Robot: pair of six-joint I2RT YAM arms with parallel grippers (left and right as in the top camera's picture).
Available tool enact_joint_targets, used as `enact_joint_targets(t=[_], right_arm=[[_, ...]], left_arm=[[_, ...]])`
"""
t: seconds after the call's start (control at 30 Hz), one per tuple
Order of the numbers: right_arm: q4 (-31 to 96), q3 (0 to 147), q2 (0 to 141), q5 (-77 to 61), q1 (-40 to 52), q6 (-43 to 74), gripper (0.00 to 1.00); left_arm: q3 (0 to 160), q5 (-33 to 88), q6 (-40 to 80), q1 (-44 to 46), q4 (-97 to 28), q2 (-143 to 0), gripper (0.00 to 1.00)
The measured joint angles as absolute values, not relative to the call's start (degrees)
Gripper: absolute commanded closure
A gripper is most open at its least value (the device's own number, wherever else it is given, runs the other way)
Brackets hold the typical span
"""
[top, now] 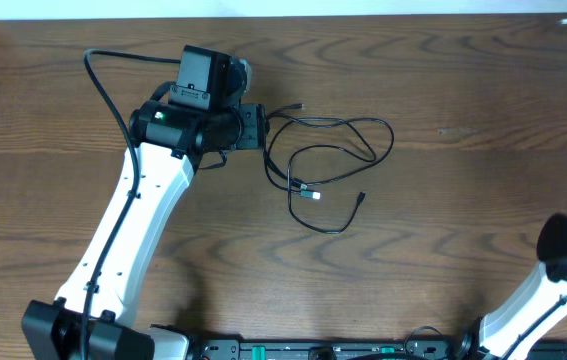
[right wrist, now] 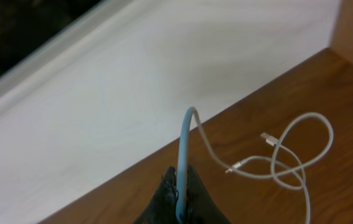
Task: Untangle cables
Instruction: 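Place the white cable at the right table edge and release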
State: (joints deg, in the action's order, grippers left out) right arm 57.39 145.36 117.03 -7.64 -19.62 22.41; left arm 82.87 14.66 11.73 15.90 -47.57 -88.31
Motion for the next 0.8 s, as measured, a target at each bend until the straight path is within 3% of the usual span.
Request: enact_joint_targets(t=[0.13, 0.23, 0.3, 0.4, 0.43, 0.8], right_arm=[[53.06, 145.36, 124.81, -3.03, -21.06, 22.06, 0.98], [50.26, 145.34, 131.15, 0.23, -21.43, 21.98, 0.89], [48.21, 145.32, 134.93, 1.45, -21.47, 21.98, 0.71], [46.65, 145.32, 139.68, 2.5, -21.54, 21.67, 0.15], [46.81, 145.32, 141.32, 2.72, -21.54, 21.65, 0.01], [53.93, 145.08, 146.61, 0.78, -21.65, 21.41, 0.01]], left_arm=[[82.87, 14.68, 11.7, 15.9, -47.57, -88.38, 0.44], [82.87, 14.68, 11.7, 15.9, -47.51, -88.4, 0.44], [82.87, 14.66, 11.7, 15.9, -47.31, -88.38, 0.44], [82.87, 14.68, 11.7, 15.9, -47.11, -88.4, 0.44], [82.87, 14.66, 11.7, 15.9, -47.11, -88.4, 0.44], [82.87, 14.66, 11.7, 15.9, -47.09, -88.4, 0.44]])
